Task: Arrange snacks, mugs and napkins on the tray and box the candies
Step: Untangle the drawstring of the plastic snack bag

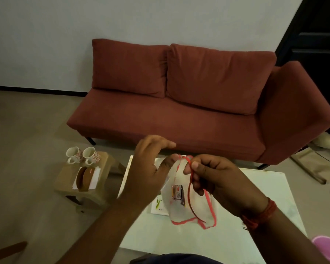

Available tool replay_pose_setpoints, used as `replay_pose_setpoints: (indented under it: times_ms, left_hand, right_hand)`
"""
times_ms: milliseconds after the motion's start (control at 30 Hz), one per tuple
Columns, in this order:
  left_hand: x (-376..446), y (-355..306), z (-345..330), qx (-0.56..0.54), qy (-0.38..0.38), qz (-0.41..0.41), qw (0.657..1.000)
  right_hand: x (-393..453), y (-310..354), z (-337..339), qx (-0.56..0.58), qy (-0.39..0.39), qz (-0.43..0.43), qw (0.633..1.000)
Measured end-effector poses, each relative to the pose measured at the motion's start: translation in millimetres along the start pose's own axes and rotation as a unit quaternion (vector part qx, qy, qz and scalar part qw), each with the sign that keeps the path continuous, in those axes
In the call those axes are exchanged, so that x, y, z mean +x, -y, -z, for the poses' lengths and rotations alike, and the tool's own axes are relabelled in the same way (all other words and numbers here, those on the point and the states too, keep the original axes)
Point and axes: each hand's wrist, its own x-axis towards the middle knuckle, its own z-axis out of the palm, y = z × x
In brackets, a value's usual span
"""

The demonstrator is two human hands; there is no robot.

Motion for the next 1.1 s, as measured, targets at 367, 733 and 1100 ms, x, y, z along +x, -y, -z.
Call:
replay_pose_setpoints:
  times_ms: [367,733,1100]
  left_hand:
    - [-33,-17,-28,-0.171,0.168,0.273,0.932]
    - [-35,-23,-42,-0.19,0.17,0.294,0.921]
    - [-29,-31,-39,-0.268,0.151,0.296,0.904]
  right_hand:
    - [2,-7,-8,-0.212,-0.092,-0.002,0.973]
    - [-4,-7,4,-0.274,-0.135,-0.009,0.952]
    - [-6,1,11,-0.275,-0.111,0.016,0.955]
